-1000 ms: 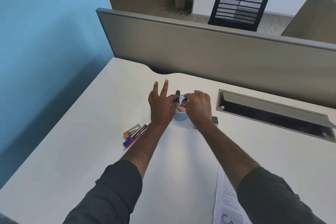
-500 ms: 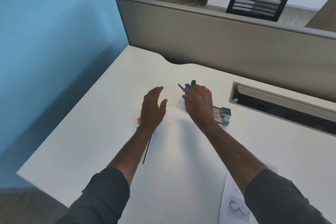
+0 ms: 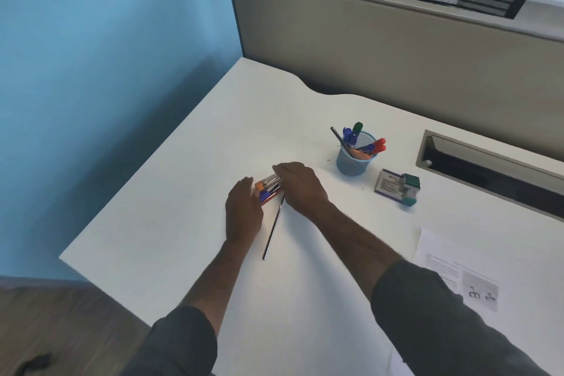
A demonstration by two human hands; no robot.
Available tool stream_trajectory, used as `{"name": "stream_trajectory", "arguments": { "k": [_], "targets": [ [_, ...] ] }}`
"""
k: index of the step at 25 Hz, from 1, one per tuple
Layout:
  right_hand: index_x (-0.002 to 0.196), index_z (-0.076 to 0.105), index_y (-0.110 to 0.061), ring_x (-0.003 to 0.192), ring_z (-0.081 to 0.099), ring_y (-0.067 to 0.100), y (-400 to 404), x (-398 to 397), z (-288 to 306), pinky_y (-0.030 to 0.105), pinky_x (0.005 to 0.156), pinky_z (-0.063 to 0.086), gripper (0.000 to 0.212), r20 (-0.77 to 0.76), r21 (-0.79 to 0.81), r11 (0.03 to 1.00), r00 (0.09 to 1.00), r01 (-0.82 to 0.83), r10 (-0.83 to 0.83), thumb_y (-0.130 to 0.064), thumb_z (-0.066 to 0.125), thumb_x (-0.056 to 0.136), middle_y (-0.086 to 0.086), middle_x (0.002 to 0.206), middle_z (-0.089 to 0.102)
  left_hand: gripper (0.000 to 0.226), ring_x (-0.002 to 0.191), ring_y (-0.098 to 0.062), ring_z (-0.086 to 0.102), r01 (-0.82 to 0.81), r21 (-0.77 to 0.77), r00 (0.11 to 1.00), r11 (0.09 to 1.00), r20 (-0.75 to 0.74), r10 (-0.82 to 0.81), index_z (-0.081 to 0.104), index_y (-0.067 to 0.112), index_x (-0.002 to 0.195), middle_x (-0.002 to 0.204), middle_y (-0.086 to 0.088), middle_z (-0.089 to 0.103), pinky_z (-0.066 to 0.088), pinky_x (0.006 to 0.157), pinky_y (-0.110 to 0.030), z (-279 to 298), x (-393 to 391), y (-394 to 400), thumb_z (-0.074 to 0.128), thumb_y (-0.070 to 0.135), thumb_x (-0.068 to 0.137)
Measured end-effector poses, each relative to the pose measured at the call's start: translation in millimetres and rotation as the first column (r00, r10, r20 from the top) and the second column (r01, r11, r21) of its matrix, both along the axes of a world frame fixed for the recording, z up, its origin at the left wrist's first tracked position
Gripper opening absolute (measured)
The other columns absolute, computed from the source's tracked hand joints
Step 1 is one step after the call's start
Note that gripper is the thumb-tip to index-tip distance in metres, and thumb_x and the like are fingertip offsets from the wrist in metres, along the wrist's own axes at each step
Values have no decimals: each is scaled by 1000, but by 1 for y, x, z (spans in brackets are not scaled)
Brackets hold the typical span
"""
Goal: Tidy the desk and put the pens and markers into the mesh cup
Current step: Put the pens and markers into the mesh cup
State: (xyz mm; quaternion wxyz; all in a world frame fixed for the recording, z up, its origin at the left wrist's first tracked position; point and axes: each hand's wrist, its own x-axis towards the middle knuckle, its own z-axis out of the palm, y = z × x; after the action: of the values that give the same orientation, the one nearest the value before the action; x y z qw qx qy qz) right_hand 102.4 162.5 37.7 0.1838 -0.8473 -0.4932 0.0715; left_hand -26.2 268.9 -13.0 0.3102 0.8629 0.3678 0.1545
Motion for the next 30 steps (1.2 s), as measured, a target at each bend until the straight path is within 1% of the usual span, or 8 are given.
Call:
{"name": "stream_trajectory", "arguments": {
  "k": [4,10,13,16,19,23,27,30],
  "targets": [
    [134,55,-6,124,50,31,27,3,-8,40,97,41,55,34,-138,981,990,-134,140,7,51,81,9,140,56,47,149,-32,28,48,152,991,987,-131,-28,39,0,147,158,-16,34,25,120,-50,-24,-23,-17,41,19,104],
    [116,64,-11,105,58,31,34,8,-20,37,83,45,43,52,-192,961,976,-200,214,6,51,78,6,113,67,47,149,-32,28,85,298,962,951,-272,0,37,0,148,158,-18,33,28,119,-48,-39,-34,-24,31,19,106],
    [127,58,-12,101,58,32,33,9,-21,36,79,45,48,92,-174,965,972,-199,217,5,51,83,7,119,64,47,150,-32,26,88,298,955,950,-297,4,35,0,149,159,-17,31,26,120,-47,-39,-32,-26,29,18,106],
    [144,46,-17,100,59,33,22,8,-17,36,76,47,70,81,-91,979,978,-185,192,10,55,80,6,129,57,47,149,-31,27,97,316,951,944,-310,6,35,0,149,159,-17,32,27,120,-46,-38,-34,-26,28,19,106],
    [149,37,-29,96,63,29,5,5,-6,34,65,52,83,36,3,992,992,-124,124,11,53,77,-1,131,52,47,149,-31,26,100,306,944,947,-330,8,35,0,149,159,-17,33,26,121,-47,-38,-34,-24,28,18,106],
    [138,45,-31,84,65,26,-35,12,12,32,57,52,53,27,208,978,999,33,-39,-10,59,93,0,122,54,47,150,-31,25,107,306,939,946,-343,5,35,1,149,159,-17,32,25,121,-47,-34,-32,-25,30,18,105],
    [135,51,-22,99,60,21,-82,37,26,25,75,48,43,26,406,876,955,261,-296,-19,62,94,3,119,61,47,148,-32,27,104,298,940,949,-341,4,38,1,147,158,-17,34,26,120,-48,-32,-32,-26,35,16,103],
    [130,56,-15,98,60,26,-103,61,34,32,80,48,37,18,458,786,879,416,-476,-19,62,94,5,113,66,46,147,-32,29,100,298,940,949,-341,8,39,0,146,156,-17,36,28,119,-49,-29,-30,-26,35,15,102]
  ]
}}
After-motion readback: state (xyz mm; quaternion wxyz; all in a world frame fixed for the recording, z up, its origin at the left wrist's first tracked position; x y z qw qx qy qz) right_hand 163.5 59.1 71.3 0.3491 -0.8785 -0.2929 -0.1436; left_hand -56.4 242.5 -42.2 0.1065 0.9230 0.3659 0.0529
